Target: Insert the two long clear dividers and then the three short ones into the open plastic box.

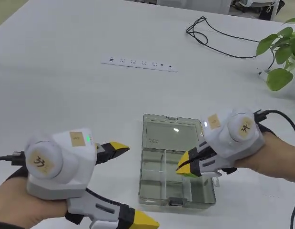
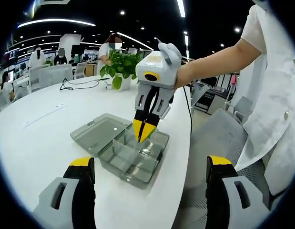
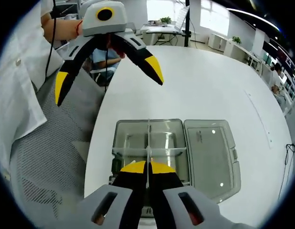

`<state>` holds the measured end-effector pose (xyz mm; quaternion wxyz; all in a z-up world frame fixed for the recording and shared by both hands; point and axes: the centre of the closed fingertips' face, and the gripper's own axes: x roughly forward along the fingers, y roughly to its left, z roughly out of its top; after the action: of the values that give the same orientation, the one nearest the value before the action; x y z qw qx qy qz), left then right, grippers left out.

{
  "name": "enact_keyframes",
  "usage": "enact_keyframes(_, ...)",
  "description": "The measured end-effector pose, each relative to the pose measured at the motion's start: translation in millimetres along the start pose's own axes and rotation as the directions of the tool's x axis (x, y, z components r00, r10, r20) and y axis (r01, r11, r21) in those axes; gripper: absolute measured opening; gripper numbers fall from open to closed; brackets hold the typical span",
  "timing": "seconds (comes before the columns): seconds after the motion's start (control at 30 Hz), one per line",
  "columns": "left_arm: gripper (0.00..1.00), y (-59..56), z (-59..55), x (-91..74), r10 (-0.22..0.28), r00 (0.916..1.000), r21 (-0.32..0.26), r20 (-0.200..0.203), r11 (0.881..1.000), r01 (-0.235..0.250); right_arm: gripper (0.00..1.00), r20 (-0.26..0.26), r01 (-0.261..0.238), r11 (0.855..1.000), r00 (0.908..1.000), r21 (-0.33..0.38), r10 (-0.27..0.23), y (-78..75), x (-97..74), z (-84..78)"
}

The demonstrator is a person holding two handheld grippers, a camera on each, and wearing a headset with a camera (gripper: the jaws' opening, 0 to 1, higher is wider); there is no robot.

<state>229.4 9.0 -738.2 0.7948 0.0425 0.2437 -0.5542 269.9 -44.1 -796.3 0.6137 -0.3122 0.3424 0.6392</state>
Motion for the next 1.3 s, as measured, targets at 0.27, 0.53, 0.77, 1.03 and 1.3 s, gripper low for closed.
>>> enact_keyframes(0.27, 0.99, 1.1, 0.8, -0.4, 0.003, 1.0, -0.005, 0.007, 1.0, -0.002, 0.03, -0.059, -0.001, 1.0, 0.9983, -0.018, 0.0, 0.4, 10.5, -7.1)
enact_keyframes(0.53, 0.99, 1.4, -1.0, -1.0, 0.004, 1.0, -0.007, 0.005, 1.0, -0.004, 0.03, -0.077, -0.003, 0.999, 0.997, -0.034, 0.0, 0.1, 12.0, -8.8)
enact_keyframes(0.77, 0.99, 0.9, -1.1, -1.4, 0.003, 1.0, -0.007, 0.005, 1.0, -0.003, 0.02, -0.092, 0.004, 0.999, 0.9957, -0.04, -0.007, 0.6, 13.8, -9.5)
enact_keyframes(1.03, 0.99, 0.3, 0.5, -2.1, 0.005, 1.0, 0.003, 0.003, 1.0, -0.005, 0.03, -0.107, 0.019, 0.998, 0.9939, -0.064, -0.025, 0.4, 14.5, -11.5)
enact_keyframes(1.3, 0.99, -0.5, -0.7, -4.3, 0.011, 0.9999, 0.003, 0.002, 1.0, -0.011, 0.07, -0.097, 0.035, 0.998, 0.9945, -0.048, -0.04, 0.8, 13.8, -9.3)
